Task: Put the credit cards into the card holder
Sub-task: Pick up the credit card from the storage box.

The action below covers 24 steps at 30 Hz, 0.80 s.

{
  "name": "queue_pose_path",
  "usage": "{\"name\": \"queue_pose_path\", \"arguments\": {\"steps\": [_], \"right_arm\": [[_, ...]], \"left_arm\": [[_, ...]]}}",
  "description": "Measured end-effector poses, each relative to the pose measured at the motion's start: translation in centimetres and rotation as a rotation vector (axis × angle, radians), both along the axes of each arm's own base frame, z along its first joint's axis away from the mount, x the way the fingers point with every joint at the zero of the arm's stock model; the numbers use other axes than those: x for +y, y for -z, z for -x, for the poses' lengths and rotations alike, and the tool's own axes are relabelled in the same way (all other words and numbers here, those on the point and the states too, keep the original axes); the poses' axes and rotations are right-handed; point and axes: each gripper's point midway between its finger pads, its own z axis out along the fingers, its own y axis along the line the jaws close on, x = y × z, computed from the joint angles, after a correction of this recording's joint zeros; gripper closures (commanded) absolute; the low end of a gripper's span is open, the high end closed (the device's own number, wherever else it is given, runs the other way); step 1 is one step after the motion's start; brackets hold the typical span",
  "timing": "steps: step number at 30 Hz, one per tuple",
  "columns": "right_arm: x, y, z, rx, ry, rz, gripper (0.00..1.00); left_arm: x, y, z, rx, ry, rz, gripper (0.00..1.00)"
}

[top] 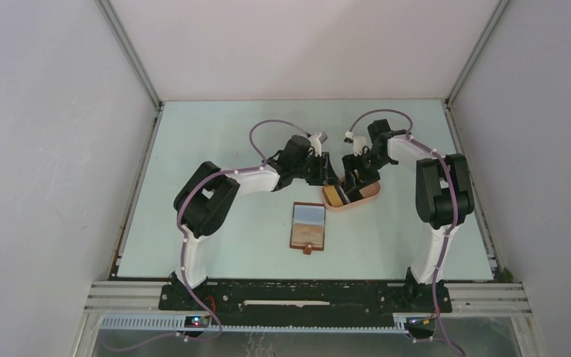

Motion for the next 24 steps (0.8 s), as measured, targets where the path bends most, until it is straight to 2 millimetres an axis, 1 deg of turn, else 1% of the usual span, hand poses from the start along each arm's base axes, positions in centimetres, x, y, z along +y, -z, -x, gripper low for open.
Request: {"name": "queue_pose_path", "arguments": {"steps": [5,7,9,17,22,24], "right_arm": [[0.0,0.0,0.2,0.009,0.0,0.005,0.21],[0.3,0.0,0.3,0.009,-0.006,0.017,0.19],[0.5,0.0,0.3,0.004,-0.013,0.036,0.19],[0.5,0.5,0.3,-0.038,-0.036,0.163,0.25],[0.5,0.7,0.1,-0.061,-0.044,0.214,0.36],[0.4,0.7,0.1,-0.062,-0.041,0.214,0.41]], "left_arm": [[0.0,0.0,0.1,0.002,0.006,0.003,0.62],[0.0,0.0,0.1,0.003,0.006,0.003,0.64],[0.0,0.0,0.1,0.003,0.006,0.003,0.64],[0.0,0.1,0.2,0.002,0.005,0.001,0.65],[1.2,1.7,0.7,0.019,-0.019,-0.03,0.65],[1.7,1.8,0.9,0.023,-0.023,-0.035,0.65]]}}
